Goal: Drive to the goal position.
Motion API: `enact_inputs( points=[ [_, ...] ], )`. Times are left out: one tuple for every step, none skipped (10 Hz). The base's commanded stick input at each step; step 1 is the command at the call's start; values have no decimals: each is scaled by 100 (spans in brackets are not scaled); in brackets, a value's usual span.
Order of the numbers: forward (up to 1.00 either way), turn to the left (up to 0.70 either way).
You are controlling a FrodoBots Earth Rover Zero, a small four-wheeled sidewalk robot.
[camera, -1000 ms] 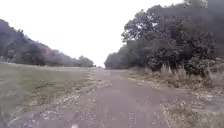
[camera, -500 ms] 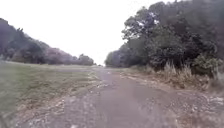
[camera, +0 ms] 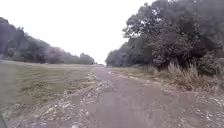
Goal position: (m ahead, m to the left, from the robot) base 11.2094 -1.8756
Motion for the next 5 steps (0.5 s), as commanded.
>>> enact_inputs(
  points=[
    [60,1],
    [60,1],
    [60,1],
    [60,1],
    [60,1]
  ],
)
